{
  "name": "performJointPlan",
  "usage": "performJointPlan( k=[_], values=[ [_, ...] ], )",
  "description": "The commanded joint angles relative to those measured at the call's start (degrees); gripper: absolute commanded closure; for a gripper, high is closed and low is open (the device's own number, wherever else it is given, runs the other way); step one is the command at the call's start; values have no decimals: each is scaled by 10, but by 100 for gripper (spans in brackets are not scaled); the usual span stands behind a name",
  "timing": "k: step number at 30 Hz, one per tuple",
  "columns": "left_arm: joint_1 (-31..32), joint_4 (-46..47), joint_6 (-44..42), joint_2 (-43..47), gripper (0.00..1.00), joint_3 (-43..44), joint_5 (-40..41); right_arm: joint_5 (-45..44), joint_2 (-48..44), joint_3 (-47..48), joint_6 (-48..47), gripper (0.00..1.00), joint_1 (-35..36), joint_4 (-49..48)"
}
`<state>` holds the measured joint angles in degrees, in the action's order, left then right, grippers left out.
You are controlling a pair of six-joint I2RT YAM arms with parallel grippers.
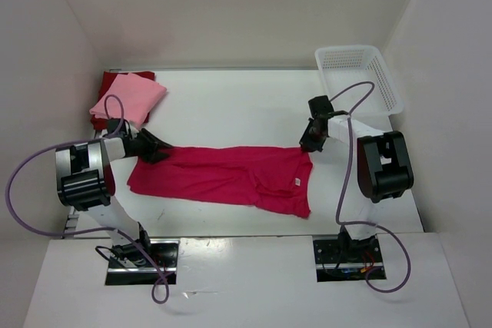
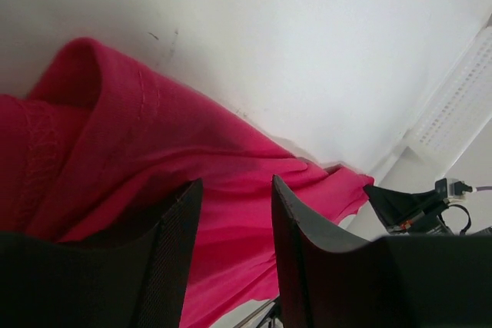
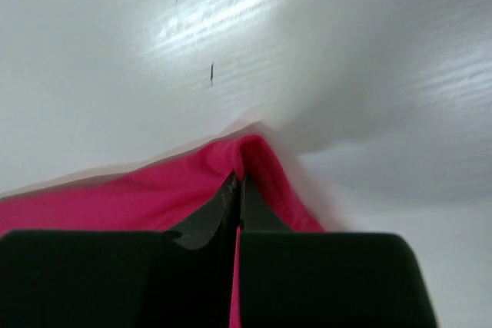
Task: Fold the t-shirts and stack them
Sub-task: Fold the other side of the tshirt into a rectangle
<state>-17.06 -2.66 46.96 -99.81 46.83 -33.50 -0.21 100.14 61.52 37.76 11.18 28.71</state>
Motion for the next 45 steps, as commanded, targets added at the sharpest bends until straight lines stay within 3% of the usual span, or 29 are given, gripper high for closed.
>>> performJointPlan(
  k=[1, 4, 7, 8, 10, 14, 17, 19, 20, 24, 36, 38, 39, 42, 44, 45],
  values=[
    [-30, -9, -12, -14, 50, -13, 62, -40, 17, 37, -20, 100, -26, -24],
    [-38, 8, 10, 29, 50, -27, 60, -46, 23, 57, -25, 100, -32, -36],
    [-38, 19, 30, 57, 50, -35, 44, -10, 28, 82, -25, 79, -32, -42],
    [-38, 19, 35, 63, 50, -30, 35, 9, 28, 89, -25, 63, -32, -42],
    [-38, -1, 30, 82, 48, -11, 29, 16, 22, 108, -25, 51, -32, -19],
    [-15, -16, 24, 116, 46, 6, 29, 23, -34, 106, -25, 44, -20, 10],
    [-8, -28, 10, 140, 46, 12, 40, 42, -87, 72, -18, 48, -14, 17],
    [17, -36, -9, 153, 46, 12, 68, 70, -112, 49, -4, 65, 6, 17],
    [26, -36, -14, 153, 46, 12, 75, 77, -117, 27, 10, 81, 17, 11],
    [54, -36, -21, 153, 46, -11, 103, 99, -104, -9, 36, 99, 87, -3],
    [41, -9, -11, 124, 46, -38, 80, 128, -42, -51, 72, 98, 226, -36],
    [41, -9, -11, 124, 46, -38, 80, 105, -35, -40, 72, 89, 240, -22],
    [41, -9, -11, 124, 46, -38, 80, 85, -42, -30, 72, 75, 240, -9],
    [41, -9, -11, 130, 46, -44, 80, 77, -56, -25, 67, 63, 245, 1],
    [41, -9, -11, 130, 46, -44, 75, 77, -50, -18, 62, 63, 245, 7],
    [41, -9, -11, 130, 46, -44, 75, 77, -50, -18, 62, 68, 245, 7]
  ],
)
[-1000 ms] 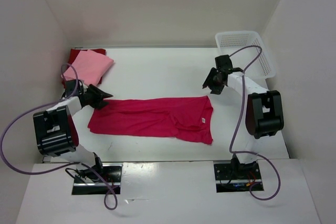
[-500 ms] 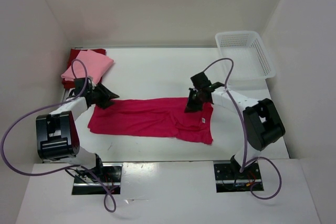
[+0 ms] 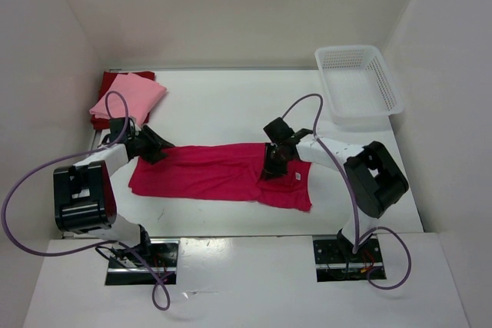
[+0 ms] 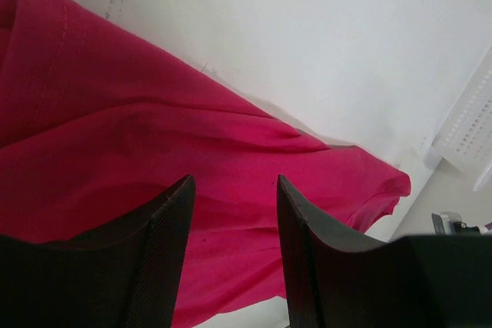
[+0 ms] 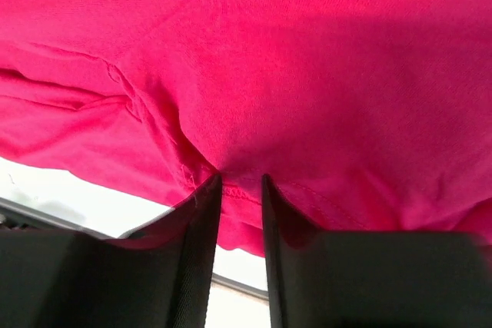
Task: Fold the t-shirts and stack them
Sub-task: Fold the other side of the tshirt into a rectangle
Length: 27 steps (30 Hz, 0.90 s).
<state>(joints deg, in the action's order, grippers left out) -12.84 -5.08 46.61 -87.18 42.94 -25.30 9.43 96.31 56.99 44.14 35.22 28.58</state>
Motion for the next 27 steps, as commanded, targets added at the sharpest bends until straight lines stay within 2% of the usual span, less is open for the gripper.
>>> performJointPlan(
  k=[1, 3, 7, 12, 16, 23, 24, 27],
  values=[
    [-2, 16, -7, 3, 46, -5, -7, -27, -11, 36, -2, 78, 11, 9],
    [-2, 21, -7, 3, 46, -5, -12, -33, -11, 47, -2, 79, 17, 14],
    [-2, 21, -7, 3, 46, -5, -12, 0, 14, 61, -8, 64, 17, 9],
    [-2, 21, -7, 3, 46, -10, -12, 6, 26, 61, -8, 59, 27, 3],
    [-2, 21, -7, 3, 46, -10, -12, 11, 26, 61, -8, 59, 33, 3],
    [-2, 21, -7, 3, 46, -10, -12, 32, 31, 55, -8, 64, 38, -4],
    [-2, 21, -7, 3, 46, -10, -12, 37, 31, 55, -8, 74, 38, -4],
    [-2, 26, -7, 9, 46, -10, -12, 32, 36, 69, -8, 81, 49, -4]
  ],
)
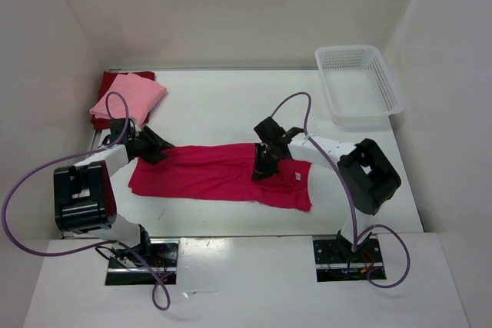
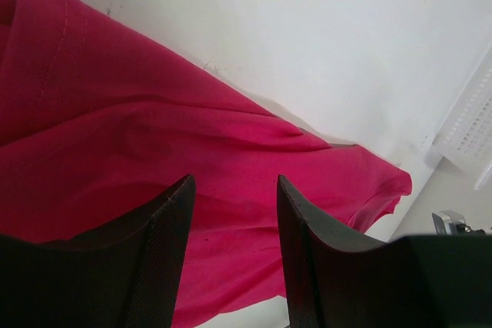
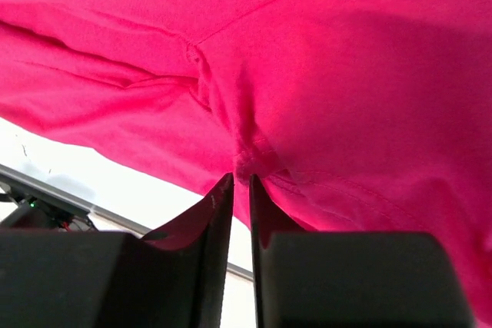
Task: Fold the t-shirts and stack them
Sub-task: Fold the other side of the tshirt into a rectangle
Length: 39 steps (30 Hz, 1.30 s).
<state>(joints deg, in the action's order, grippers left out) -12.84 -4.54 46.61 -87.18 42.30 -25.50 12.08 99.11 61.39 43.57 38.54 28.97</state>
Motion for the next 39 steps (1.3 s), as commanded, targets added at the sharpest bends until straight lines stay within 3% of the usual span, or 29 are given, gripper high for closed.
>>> performJointPlan(
  k=[1, 10, 13, 33, 36, 39],
  values=[
    [-2, 21, -7, 9, 46, -4, -10, 6, 8, 32, -2, 82, 15, 1],
    [-2, 21, -7, 9, 46, -4, -10, 21, 7, 47, 3, 89, 45, 27],
    [-2, 21, -7, 9, 46, -4, -10, -35, -8, 52, 3, 77, 45, 40],
    [-2, 26, -7, 9, 46, -9, -16, -100, 18, 24, -19, 63, 21, 16],
    [-2, 26, -7, 9, 46, -9, -16, -77, 18, 6, -19, 63, 21, 3],
    [-2, 26, -7, 9, 46, -9, -16, -52, 18, 6, -19, 71, 21, -13]
  ],
)
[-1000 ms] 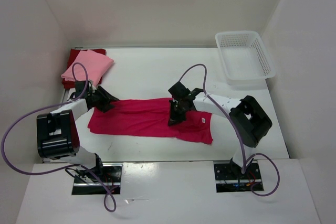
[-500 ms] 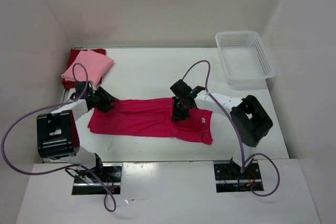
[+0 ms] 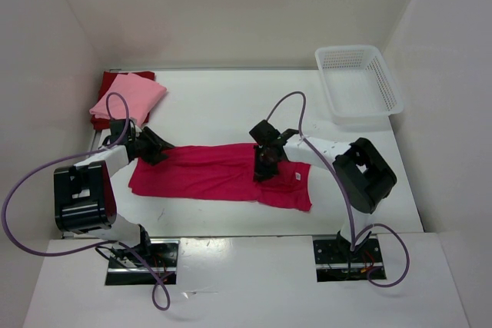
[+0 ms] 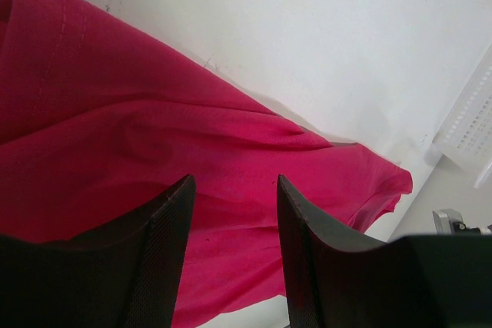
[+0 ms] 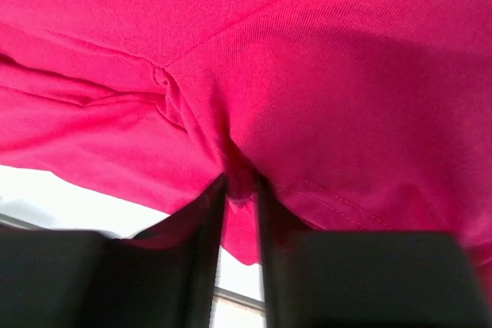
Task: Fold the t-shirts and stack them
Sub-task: Fold the other side of the tshirt into a rectangle
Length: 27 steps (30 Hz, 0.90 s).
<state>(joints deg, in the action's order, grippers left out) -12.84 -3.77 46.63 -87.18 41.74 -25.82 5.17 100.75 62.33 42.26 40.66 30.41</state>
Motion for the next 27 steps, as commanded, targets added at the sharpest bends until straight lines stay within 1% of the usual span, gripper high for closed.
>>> performJointPlan(
  k=[1, 5, 6, 11, 17, 19, 20, 22, 24, 25, 27],
  values=[
    [-2, 18, -8, 9, 46, -3, -12, 17, 1, -4, -6, 78, 0, -27],
    [-2, 18, -8, 9, 46, -9, -12, 17, 1, 12, -11, 89, 0, -21],
    [-2, 18, -8, 14, 46, -9, -12, 17, 1, 21, -11, 91, 0, -16],
    [-2, 24, -8, 14, 46, -9, -12, 28, -4, 56, -17, 92, 0, 36],
    [-2, 24, -2, 14, 46, -9, -12, 95, 3, 55, -11, 92, 0, 61],
    [-2, 24, -2, 14, 46, -9, -12, 125, 17, 40, -11, 88, 0, 61],
    [-2, 24, -2, 14, 46, -9, -12, 137, 17, 35, -6, 85, 0, 42],
    [-2, 24, -2, 14, 46, -9, -12, 164, 25, 25, 3, 77, 0, 23],
    [-2, 24, -2, 14, 46, -9, -12, 165, 30, 18, 10, 69, 0, 17],
    [-2, 24, -2, 14, 46, -3, -12, 165, 30, 18, 10, 61, 0, 17],
    [-2, 18, -2, 14, 46, -3, -12, 156, 19, 31, 4, 57, 0, 22]
  ],
)
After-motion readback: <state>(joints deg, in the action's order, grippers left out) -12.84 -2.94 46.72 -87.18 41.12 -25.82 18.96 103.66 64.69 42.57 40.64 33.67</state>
